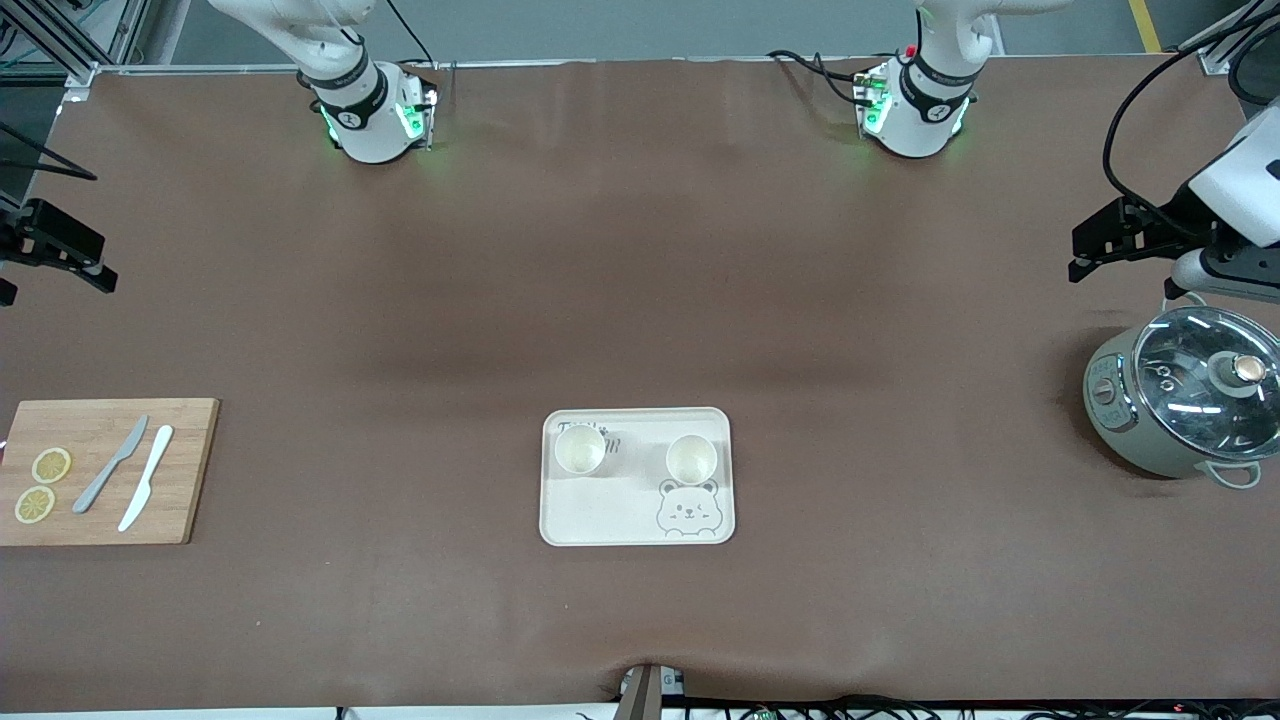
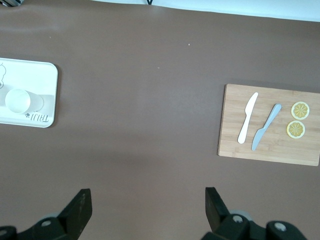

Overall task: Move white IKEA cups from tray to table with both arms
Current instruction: 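Reach both grippers toward the two white cups on the bear tray, then lower both grippers around the white cups and close them, then carry the cup toward the pot with the left gripper and set it down, then carry the cup toward the cutting board while the left gripper withdraws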

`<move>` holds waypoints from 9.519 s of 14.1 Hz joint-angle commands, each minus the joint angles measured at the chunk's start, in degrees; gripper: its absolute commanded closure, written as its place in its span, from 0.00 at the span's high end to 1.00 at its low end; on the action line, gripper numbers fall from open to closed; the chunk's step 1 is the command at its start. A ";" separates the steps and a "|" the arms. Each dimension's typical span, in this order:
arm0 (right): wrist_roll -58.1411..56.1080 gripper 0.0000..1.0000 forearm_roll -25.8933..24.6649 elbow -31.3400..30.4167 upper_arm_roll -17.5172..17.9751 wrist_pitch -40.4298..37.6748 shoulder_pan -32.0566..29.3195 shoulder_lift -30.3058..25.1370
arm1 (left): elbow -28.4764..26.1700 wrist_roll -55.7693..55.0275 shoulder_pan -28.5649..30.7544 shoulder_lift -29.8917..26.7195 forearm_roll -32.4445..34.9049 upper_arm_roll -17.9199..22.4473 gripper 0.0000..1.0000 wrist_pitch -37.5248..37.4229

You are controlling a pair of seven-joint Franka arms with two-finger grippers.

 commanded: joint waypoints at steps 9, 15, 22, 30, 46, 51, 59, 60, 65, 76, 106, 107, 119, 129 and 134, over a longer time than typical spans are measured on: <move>0.05 1.00 0.21 0.57 -0.36 -0.57 -0.03 0.26 | 0.55 -12.36 -2.64 4.12 -1.23 -2.84 1.00 3.53; -0.04 1.00 0.30 0.39 -0.45 -0.39 -0.03 0.70 | 12.41 -26.22 -8.53 22.31 -1.04 -3.11 1.00 6.41; 0.92 1.00 1.09 0.22 -0.19 0.22 4.44 5.52 | 12.68 -39.67 -18.63 33.92 -0.07 1.89 1.00 22.93; 23.57 1.00 0.04 -0.13 -0.36 9.16 15.17 11.24 | 14.00 -51.91 -30.77 42.63 -5.59 11.22 1.00 32.53; 44.09 1.00 -5.06 -0.22 -0.27 26.67 28.97 29.60 | 12.86 -62.45 -36.49 47.38 -5.87 10.87 1.00 38.16; 43.73 1.00 -4.97 -0.22 -0.19 33.07 30.73 33.65 | 12.59 -61.58 -37.45 50.10 -5.78 10.87 1.00 38.42; 43.65 1.00 -5.32 -0.22 -0.27 37.39 32.14 37.34 | 12.68 -62.46 -37.37 50.28 -5.61 10.96 0.00 38.86; 43.64 1.00 -5.41 -0.22 -0.27 37.48 32.14 37.52 | 12.68 -62.37 -37.37 50.37 -5.61 11.05 0.00 38.86; 43.47 1.00 -5.50 -0.05 -0.27 40.21 32.23 39.98 | 12.59 -62.28 -37.10 48.88 -5.26 11.75 0.00 38.34; 43.56 1.00 -5.67 -0.13 -0.36 43.63 32.84 43.41 | -13.09 -26.22 -22.70 15.78 -6.05 11.05 0.00 21.70; 34.89 0.00 -4.18 6.80 0.25 29.78 29.08 40.78 | -58.60 17.26 0.34 12.84 -18.44 4.63 0.00 70.33; 30.77 0.00 -3.66 6.90 0.25 28.53 27.41 39.21 | -58.60 17.26 0.34 12.75 -18.44 4.63 0.00 70.24; -8.00 0.00 0.03 -5.58 0.17 20.87 7.20 24.08 | -43.07 7.44 0.08 5.02 -14.41 5.07 1.00 40.38; -27.46 0.00 1.80 -13.58 -0.10 36.95 -2.40 27.67 | -18.28 -0.67 0.69 11.61 -9.21 5.15 1.00 27.88; -31.31 0.00 1.80 -13.67 -0.01 40.46 -3.54 30.84 | -3.99 -0.67 1.31 11.69 -2.10 5.16 1.00 15.64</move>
